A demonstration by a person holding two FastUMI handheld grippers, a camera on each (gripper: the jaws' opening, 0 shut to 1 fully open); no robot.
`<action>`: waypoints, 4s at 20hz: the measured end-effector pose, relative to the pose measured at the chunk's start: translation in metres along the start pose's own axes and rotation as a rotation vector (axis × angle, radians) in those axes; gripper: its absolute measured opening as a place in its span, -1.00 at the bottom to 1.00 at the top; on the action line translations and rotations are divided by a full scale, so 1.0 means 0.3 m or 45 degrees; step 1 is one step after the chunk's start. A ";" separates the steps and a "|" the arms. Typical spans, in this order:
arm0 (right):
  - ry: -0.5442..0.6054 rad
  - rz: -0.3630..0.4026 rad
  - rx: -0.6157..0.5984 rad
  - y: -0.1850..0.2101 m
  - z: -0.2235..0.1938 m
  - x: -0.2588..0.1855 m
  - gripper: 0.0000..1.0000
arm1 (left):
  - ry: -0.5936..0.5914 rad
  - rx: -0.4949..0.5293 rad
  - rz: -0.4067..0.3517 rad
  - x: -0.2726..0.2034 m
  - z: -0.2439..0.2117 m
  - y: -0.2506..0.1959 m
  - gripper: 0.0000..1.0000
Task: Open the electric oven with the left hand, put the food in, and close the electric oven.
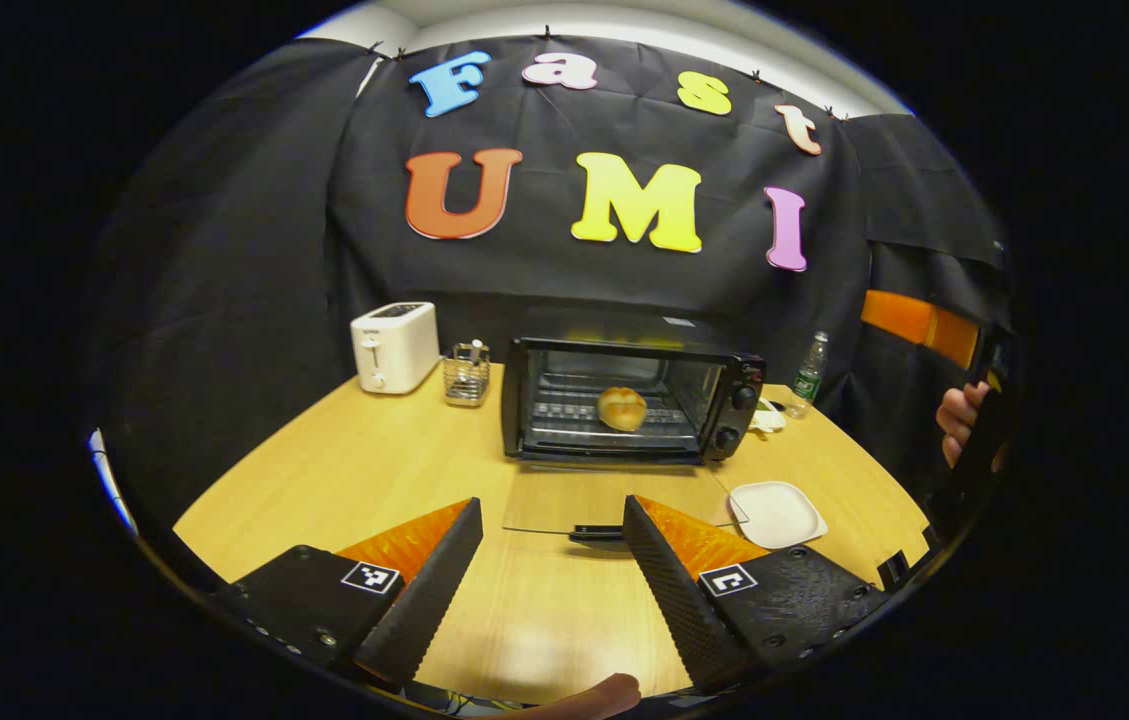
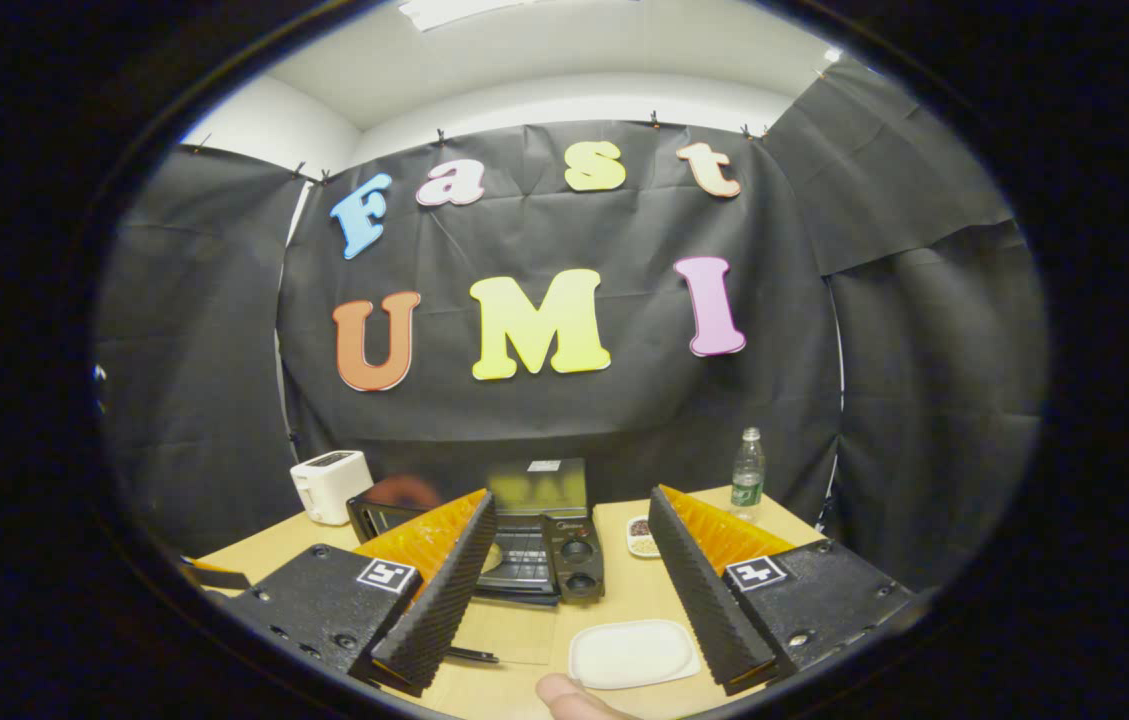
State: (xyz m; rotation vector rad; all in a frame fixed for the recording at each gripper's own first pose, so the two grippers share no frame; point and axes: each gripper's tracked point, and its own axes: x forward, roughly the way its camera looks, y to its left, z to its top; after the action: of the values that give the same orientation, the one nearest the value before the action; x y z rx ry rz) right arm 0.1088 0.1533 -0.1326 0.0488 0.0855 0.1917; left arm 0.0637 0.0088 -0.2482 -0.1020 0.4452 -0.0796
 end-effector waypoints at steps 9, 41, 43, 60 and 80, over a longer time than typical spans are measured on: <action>-0.086 -0.072 -0.076 -0.178 0.140 -0.152 0.87 | 0.257 0.028 -0.114 0.242 -0.246 -0.195 0.87; -0.197 -0.082 -0.032 -0.262 0.231 -0.249 0.87 | 0.264 0.126 0.002 0.360 -0.156 -0.219 0.85; -0.193 -0.080 -0.033 -0.262 0.230 -0.249 0.87 | 0.245 0.130 0.010 0.363 -0.120 -0.220 0.84; -0.169 -0.092 -0.003 -0.273 0.215 -0.235 0.87 | 0.123 0.127 -0.027 0.410 0.129 -0.218 0.96; -0.088 -0.114 0.022 -0.315 0.169 -0.193 0.87 | 0.053 0.136 0.002 0.447 0.203 -0.190 0.94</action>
State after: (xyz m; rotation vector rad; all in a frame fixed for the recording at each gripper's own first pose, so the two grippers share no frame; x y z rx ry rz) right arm 0.0746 0.0474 -0.0830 0.0683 0.0206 0.0996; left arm 0.2075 -0.0563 -0.2441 0.0054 0.4821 -0.1039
